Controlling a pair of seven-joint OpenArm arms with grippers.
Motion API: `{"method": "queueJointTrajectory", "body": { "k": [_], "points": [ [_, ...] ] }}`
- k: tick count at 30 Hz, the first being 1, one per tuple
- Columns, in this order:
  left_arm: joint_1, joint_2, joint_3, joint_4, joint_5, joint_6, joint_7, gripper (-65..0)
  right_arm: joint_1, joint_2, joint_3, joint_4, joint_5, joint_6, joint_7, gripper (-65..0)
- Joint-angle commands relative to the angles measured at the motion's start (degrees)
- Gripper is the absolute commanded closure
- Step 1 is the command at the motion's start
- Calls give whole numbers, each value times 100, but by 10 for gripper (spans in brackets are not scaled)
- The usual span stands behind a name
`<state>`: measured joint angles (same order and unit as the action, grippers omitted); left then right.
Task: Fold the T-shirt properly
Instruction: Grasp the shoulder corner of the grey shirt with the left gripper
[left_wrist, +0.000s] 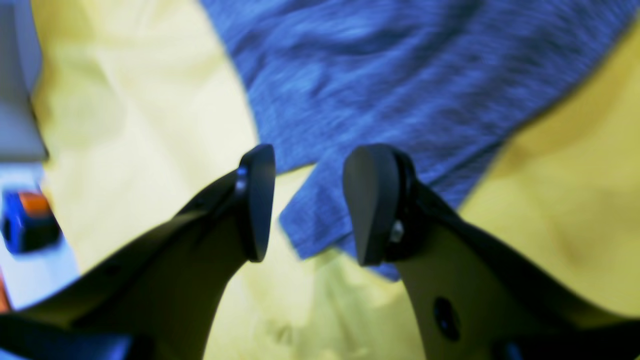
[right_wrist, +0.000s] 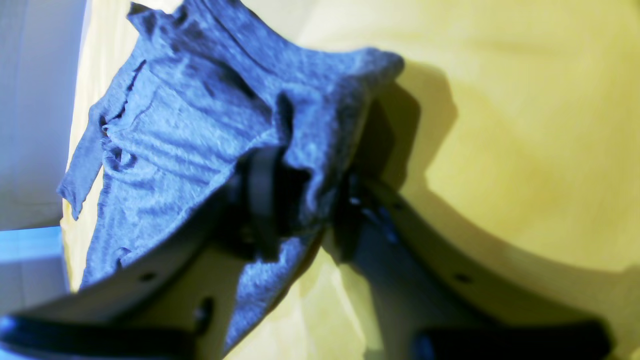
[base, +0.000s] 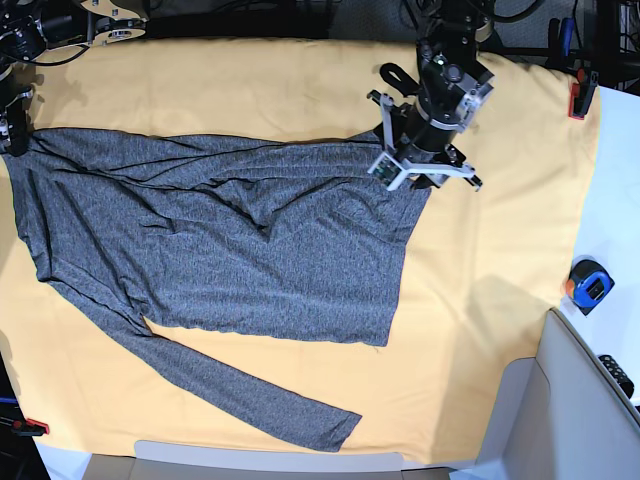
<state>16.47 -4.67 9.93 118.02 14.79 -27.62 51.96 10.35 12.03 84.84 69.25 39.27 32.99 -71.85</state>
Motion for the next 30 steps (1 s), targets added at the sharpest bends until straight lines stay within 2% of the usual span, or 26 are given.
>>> {"method": "queueJointTrajectory", "body": {
  "k": [1,4,9,13,16,30],
  "points": [
    [-51,-4,-259,115,-314,23,109,-253,33,76,-13,50,-36,-7,-80,-92],
    [-139,-4,-1059,115,-1457,-21,795,-256,33,76,-22,50,-45,-7,-98,-29],
    [-306,5,-2211,80,-3215,-443,2052,-257,33,76,-22,50,-45,-7,-98,-27],
    [-341,5,-2712,-17,-4226,-496,2773,-258,24,-12,-22,59,-45,-7,-107,-27],
    [-421,5,-2862,-184,-4648,-478,2804,-278,24,-38,-22,59,-45,-7,-107,-27],
    [-579,40,-2870,-1740,-5448,-460,2804,-286,-125,-56,-22,68,-10,-7,-107,-27]
  ]
}}
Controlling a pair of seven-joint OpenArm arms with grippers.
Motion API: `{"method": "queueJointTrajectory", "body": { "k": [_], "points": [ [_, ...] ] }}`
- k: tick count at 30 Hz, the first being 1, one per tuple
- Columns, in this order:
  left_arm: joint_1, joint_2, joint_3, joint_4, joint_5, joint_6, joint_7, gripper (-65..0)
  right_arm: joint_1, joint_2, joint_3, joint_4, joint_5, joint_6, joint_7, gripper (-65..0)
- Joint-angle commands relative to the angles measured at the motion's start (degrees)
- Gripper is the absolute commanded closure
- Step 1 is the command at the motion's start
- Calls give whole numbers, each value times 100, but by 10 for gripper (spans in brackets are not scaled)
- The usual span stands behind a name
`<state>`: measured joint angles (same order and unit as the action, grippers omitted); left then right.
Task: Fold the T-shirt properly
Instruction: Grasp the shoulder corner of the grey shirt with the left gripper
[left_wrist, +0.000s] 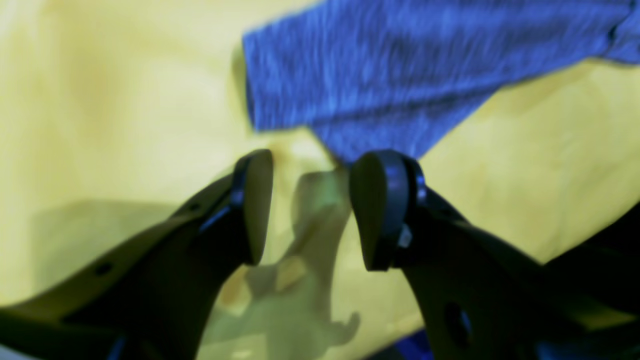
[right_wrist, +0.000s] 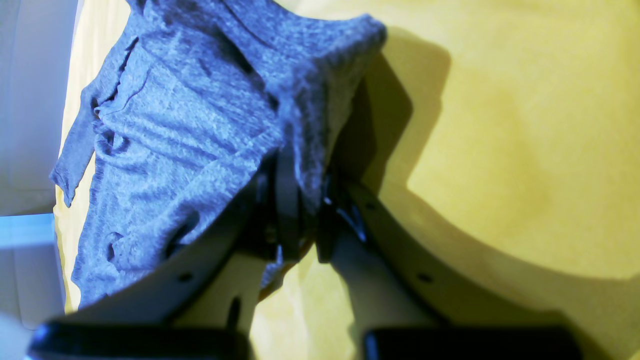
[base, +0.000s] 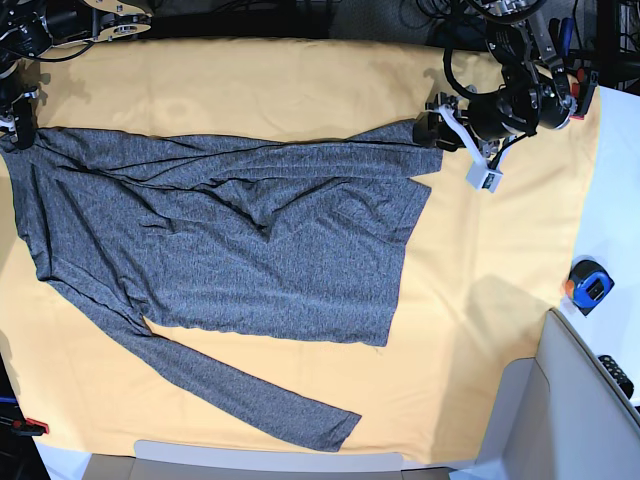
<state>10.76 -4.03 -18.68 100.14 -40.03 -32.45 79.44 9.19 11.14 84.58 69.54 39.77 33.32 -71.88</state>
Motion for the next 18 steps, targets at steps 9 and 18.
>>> {"method": "queueJointTrajectory", "body": {
  "k": [9,18],
  "points": [
    [-219,-14,-18,-251,-362,23,56,-286,-18,34,4,40,-60,-40,-113,-27],
    [-509,355,-264,-550,-353,585,56,-286,-80,34,4,48,-52,-40,-113,-27]
  ]
}}
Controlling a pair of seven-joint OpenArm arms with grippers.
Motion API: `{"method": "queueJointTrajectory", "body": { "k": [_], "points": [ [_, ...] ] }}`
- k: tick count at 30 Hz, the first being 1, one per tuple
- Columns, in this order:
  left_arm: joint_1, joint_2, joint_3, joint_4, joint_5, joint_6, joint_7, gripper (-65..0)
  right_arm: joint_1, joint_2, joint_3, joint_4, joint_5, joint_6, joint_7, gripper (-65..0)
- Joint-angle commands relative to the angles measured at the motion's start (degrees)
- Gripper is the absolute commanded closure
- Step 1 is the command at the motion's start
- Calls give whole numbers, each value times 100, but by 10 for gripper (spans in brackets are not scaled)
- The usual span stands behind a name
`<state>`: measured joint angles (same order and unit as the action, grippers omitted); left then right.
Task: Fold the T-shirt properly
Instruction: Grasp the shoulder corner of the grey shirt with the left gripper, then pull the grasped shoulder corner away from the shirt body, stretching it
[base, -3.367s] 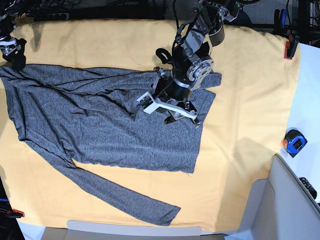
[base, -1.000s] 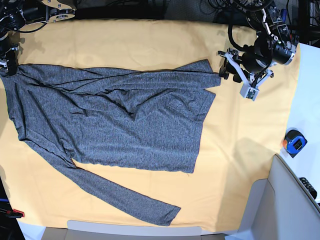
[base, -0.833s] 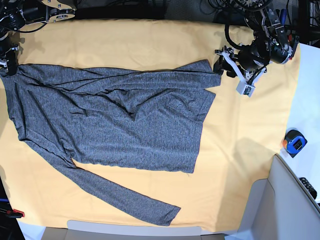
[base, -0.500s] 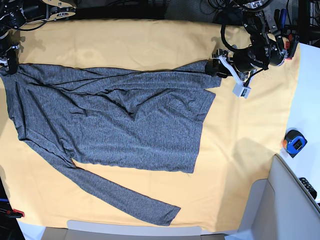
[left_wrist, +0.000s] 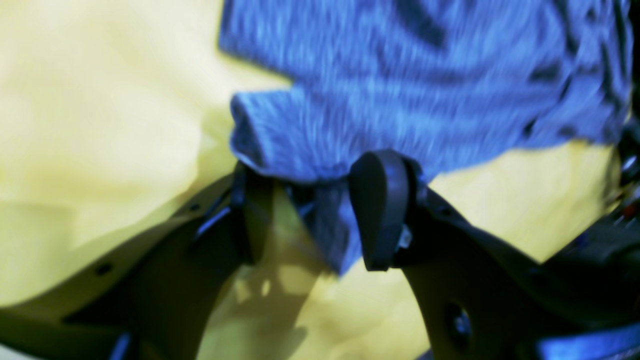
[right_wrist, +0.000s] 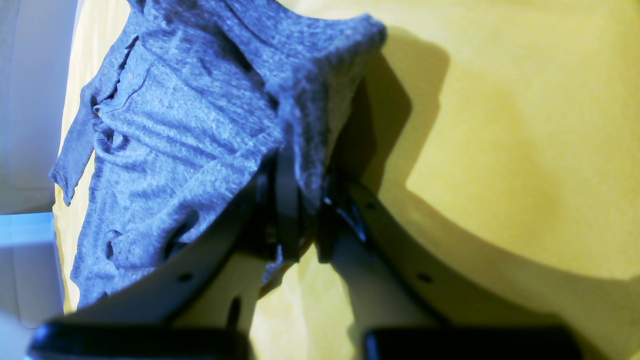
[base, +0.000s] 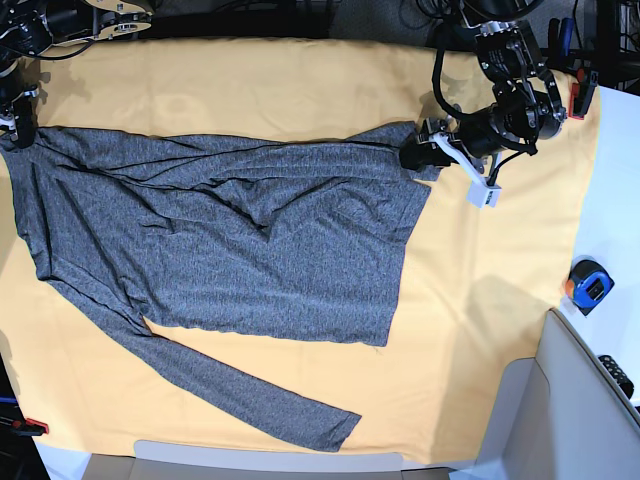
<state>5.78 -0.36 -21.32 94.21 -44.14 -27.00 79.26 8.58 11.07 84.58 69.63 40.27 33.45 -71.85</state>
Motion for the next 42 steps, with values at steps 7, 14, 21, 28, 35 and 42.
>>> {"method": "queueJointTrajectory", "body": {
  "k": [7,14,21,28,35,42],
  "points": [
    [-169,58,-17,16,58,41,74,-326,-36,49,4,40,-102,-53,-116,-27],
    [-292,58,0,16,58,50,74,-334,-36,49,4,40,-102,-53,-116,-27],
    [-495,58,-35,-529,76,59,74,-333,-36,49,4,40,-102,-53,-116,-27],
    [-609,58,-35,-1074,84,76,-19,-333,-36,49,4,40,-102,-53,-116,-27],
    [-600,58,-35,-1162,58,76,-151,-277,-36,49,4,40,-102,-53,-116,-27],
    [-574,32,-35,-1452,76,76,-230,0,-45,40,4,22,-128,-53,-116,-24]
  ]
}}
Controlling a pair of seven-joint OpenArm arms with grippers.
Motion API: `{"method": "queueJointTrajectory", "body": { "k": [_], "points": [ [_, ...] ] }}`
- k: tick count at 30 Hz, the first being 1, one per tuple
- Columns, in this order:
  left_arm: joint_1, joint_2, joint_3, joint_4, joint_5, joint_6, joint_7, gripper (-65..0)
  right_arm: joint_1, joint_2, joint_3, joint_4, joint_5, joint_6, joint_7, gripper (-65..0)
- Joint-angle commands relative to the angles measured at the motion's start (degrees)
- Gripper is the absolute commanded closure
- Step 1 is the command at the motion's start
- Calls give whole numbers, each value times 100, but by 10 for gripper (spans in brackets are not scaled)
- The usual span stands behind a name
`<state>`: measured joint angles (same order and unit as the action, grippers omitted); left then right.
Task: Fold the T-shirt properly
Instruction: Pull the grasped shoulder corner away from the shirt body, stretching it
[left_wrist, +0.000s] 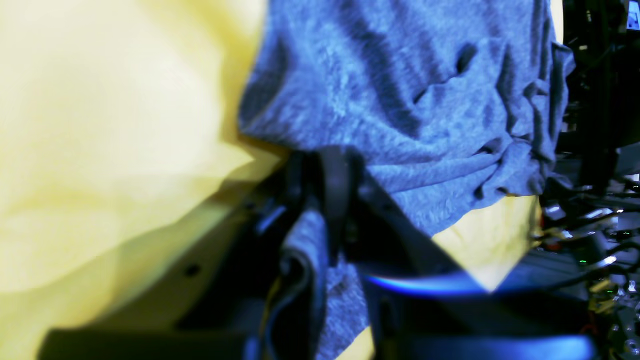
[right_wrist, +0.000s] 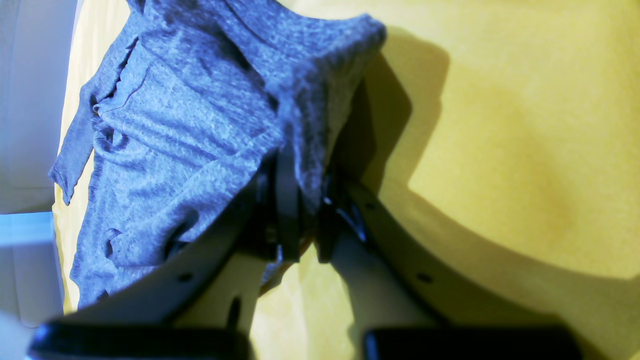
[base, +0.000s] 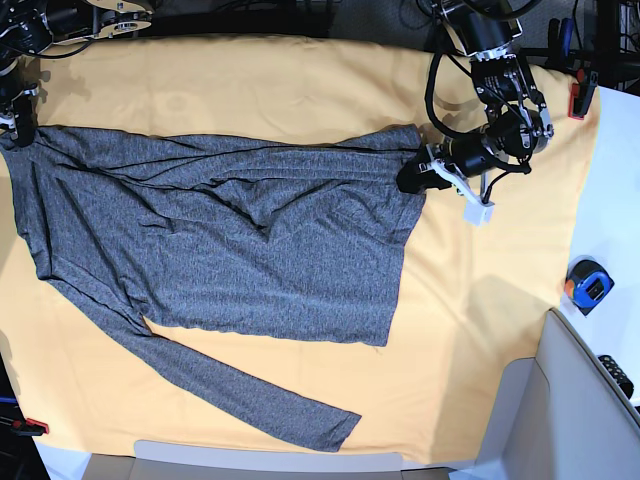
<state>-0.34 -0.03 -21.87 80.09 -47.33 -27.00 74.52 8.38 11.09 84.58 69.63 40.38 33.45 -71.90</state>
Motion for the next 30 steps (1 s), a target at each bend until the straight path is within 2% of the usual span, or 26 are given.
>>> {"method": "queueJointTrajectory", "body": {
  "k": [1,5,7,14,20,27,30],
  "points": [
    [38,-10,20,-49,403,76,236,-2,-25,20,4,22,-139,-53,-111,-24],
    [56,-115,11,-14,377,76,262,-1,-148,3,4,48,-148,-53,-111,-23],
    [170,-238,2,-5,368,76,271,-1,-236,12,4,57,-148,-53,-111,0],
    [829,-467,2,786,368,76,253,-1,-667,29,4,57,-122,-53,-111,0],
    [1339,-485,-499,1217,368,76,280,-1,-983,187,4,57,-130,-53,-507,0],
    [1779,-493,-745,1270,368,59,280,-1,-1405,442,4,57,-139,-53,-533,0],
    [1946,-493,-754,1270,368,59,280,-1,-1563,451,4,57,-139,-53,-533,0]
  ]
}}
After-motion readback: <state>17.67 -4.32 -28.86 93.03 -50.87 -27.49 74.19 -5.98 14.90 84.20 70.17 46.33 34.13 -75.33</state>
